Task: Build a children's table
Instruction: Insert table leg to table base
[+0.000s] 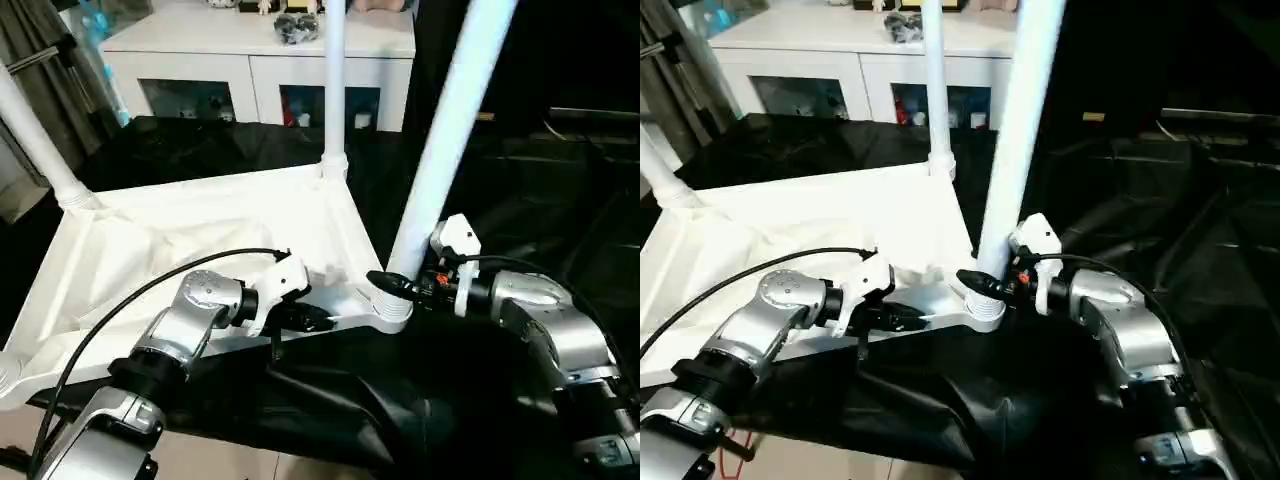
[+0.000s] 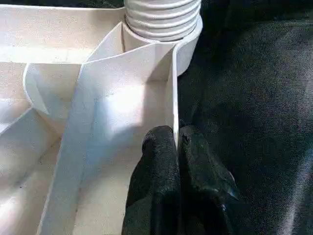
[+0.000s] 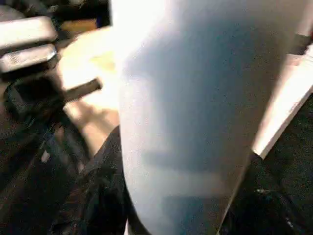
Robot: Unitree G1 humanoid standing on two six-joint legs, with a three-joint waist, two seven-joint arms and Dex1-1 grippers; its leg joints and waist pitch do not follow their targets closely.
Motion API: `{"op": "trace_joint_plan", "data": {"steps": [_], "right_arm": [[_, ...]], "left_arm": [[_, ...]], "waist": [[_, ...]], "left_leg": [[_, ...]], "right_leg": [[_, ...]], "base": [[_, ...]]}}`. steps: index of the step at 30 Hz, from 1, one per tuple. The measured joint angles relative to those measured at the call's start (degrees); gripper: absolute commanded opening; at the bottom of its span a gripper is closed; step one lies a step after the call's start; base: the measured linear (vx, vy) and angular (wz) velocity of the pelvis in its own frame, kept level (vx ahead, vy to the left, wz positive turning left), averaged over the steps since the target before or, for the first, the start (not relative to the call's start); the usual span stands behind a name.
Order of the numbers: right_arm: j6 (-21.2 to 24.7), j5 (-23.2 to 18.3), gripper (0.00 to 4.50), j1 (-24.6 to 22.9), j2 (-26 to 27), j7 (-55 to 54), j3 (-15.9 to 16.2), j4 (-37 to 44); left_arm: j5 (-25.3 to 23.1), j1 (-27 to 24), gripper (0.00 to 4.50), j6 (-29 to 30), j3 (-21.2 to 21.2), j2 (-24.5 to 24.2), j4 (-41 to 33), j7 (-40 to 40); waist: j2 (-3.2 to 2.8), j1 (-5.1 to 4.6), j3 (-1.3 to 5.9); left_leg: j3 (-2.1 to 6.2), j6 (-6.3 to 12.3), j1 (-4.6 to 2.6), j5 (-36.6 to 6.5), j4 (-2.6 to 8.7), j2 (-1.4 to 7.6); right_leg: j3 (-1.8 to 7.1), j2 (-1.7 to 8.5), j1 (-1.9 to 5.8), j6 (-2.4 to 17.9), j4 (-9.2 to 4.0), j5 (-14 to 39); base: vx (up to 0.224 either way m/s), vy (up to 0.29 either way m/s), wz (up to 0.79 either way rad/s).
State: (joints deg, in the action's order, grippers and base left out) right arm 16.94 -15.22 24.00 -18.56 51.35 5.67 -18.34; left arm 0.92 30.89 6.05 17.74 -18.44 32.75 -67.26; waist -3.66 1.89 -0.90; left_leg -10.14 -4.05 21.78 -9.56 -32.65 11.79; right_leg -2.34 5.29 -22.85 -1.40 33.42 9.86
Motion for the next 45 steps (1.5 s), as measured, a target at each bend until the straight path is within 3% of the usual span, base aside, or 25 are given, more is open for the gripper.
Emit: {"op": "trace_joint_plan", "data": {"steps": [20,36,45], "right_arm": [[-1.4,-2.0,1.88,-7.6,-2.9,0.8,-1.1,8.0],[-3.3,-3.1,1.88,-13.7,-2.4,-2.6,-3.1,13.1],[-5.1,-3.2,1.88,-15.1,-2.8,-2.1,-3.3,13.0]], "left_arm": [[0.2,0.0,0.00,-0.2,0.6,0.9,0.0,-1.4],[0.2,0.0,0.00,-0.4,0.9,1.0,0.2,-1.5],[0.2,0.1,0.00,-0.9,0.8,0.9,1.0,-1.1]], "waist": [[-0.43,1.65,0.20],[-0.40,1.63,0.21],[-0.24,1.46,0.12]], "left_leg": [[-0.07,0.00,0.04,0.0,0.13,0.02],[-0.08,0.00,0.03,0.0,0.19,-0.02],[-0.08,-0.01,-0.45,0.0,0.43,-0.05]], "right_leg": [[-0.07,0.02,0.21,0.0,-0.33,0.3],[0.02,0.04,0.33,-0.1,-0.34,0.3],[0.03,0.04,0.65,-0.5,-0.37,0.6]], "base": [[0.000,0.000,0.00],[0.000,0.000,0.00],[0.000,0.000,0.00]]}}
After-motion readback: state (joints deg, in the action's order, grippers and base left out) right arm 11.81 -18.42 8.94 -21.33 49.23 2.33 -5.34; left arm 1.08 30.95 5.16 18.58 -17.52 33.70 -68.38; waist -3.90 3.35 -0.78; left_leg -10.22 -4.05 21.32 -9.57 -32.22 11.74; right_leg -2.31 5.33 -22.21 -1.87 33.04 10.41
